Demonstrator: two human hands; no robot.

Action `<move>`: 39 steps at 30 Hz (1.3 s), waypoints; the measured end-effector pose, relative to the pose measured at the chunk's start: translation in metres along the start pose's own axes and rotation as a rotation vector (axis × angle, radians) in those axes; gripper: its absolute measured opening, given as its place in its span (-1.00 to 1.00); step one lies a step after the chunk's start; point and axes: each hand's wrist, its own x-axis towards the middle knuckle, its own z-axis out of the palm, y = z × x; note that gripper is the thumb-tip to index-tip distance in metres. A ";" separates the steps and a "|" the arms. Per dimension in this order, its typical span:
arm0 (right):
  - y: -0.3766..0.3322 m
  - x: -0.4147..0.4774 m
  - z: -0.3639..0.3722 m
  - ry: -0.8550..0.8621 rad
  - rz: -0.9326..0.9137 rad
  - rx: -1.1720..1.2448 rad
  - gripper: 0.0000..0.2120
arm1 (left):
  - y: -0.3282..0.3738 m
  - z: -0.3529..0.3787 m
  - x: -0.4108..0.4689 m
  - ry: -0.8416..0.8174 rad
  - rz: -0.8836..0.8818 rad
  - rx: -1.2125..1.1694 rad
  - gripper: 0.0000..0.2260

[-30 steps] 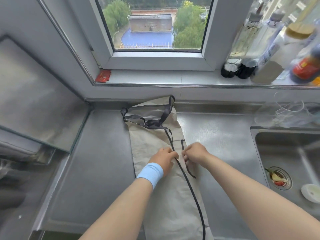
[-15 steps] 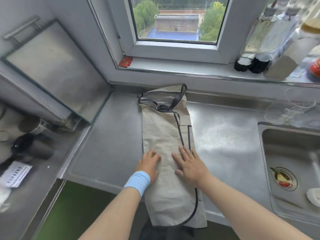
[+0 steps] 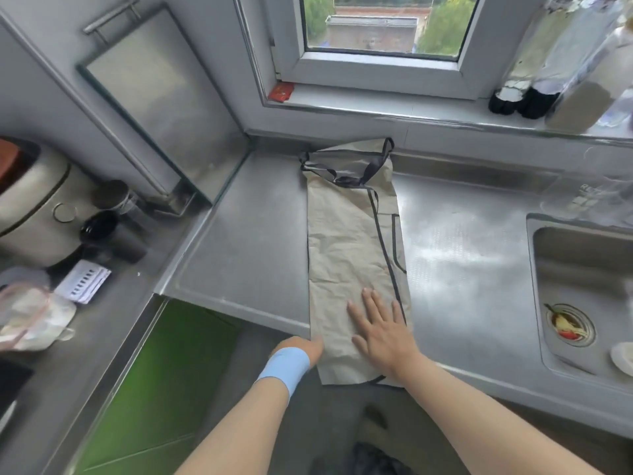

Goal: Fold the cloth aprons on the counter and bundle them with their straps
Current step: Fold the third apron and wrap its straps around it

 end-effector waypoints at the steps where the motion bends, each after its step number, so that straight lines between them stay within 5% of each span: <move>1: -0.001 -0.001 0.000 0.023 -0.003 0.007 -0.33 | -0.001 0.004 0.001 -0.049 -0.004 -0.108 -0.41; 6: -0.013 -0.029 -0.006 -0.007 -0.124 0.025 -0.26 | -0.019 0.020 -0.001 -0.190 0.186 -0.428 -0.59; 11: -0.023 -0.056 -0.019 -0.046 -0.201 -0.017 0.16 | -0.034 0.002 -0.021 -0.340 0.239 -0.829 -0.76; 14: -0.033 -0.062 -0.036 -0.026 -0.115 -0.037 0.02 | -0.033 -0.019 -0.041 -0.412 0.272 -0.937 -0.85; 17: -0.037 -0.062 -0.062 0.016 -0.017 0.049 -0.40 | -0.029 -0.042 -0.055 -0.430 0.265 -0.787 -0.78; 21: -0.041 -0.062 -0.108 -0.080 0.027 0.088 -0.84 | -0.020 -0.075 -0.076 -0.176 0.293 -0.099 -0.54; 23: -0.046 -0.062 -0.135 -0.204 0.043 0.172 -0.84 | -0.014 -0.088 -0.081 0.128 0.468 0.120 -0.45; 26: -0.046 -0.061 -0.171 -0.275 0.058 0.261 -0.81 | -0.001 -0.104 -0.105 -0.060 0.764 0.152 -0.44; 29: -0.038 -0.055 -0.198 -0.247 0.052 0.284 -0.80 | 0.009 -0.112 -0.114 -0.164 0.705 0.368 -0.53; 33: -0.016 -0.039 -0.213 -0.178 0.088 0.289 -0.80 | 0.021 -0.123 -0.103 0.088 0.662 0.309 -0.74; 39: 0.014 -0.006 -0.195 0.175 0.173 0.223 -0.74 | 0.045 -0.137 -0.063 0.388 0.689 0.186 -0.85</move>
